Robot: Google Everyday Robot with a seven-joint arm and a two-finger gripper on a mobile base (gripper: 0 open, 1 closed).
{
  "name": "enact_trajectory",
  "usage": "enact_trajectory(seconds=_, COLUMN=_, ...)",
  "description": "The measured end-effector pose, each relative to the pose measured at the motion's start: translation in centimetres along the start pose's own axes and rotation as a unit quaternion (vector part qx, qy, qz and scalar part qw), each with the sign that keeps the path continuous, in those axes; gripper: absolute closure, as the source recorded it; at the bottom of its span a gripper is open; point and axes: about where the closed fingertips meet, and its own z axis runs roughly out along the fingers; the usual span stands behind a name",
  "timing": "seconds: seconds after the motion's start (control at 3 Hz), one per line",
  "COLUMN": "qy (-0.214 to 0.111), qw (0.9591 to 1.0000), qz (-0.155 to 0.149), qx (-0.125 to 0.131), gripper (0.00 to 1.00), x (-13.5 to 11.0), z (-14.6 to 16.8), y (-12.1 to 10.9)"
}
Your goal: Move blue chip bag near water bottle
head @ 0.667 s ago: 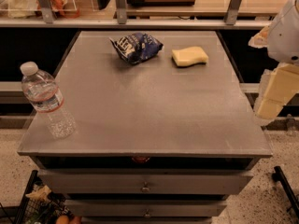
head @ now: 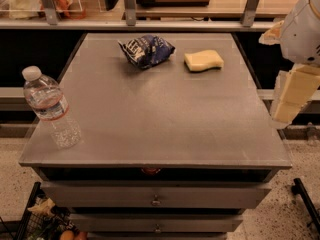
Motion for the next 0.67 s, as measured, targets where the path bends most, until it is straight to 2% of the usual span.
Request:
enact_trajectory(seconds=0.33, qy=0.007, qw=0.9977, qz=-0.067, qx=0.013, gripper=0.0, x=-1.3, z=2.4, y=-3.4)
enact_trajectory(seconds=0.67, qy=0.0, qw=0.993, qz=-0.11, qx=0.043, gripper=0.0, x=-3.0, z=5.6, y=-8.0)
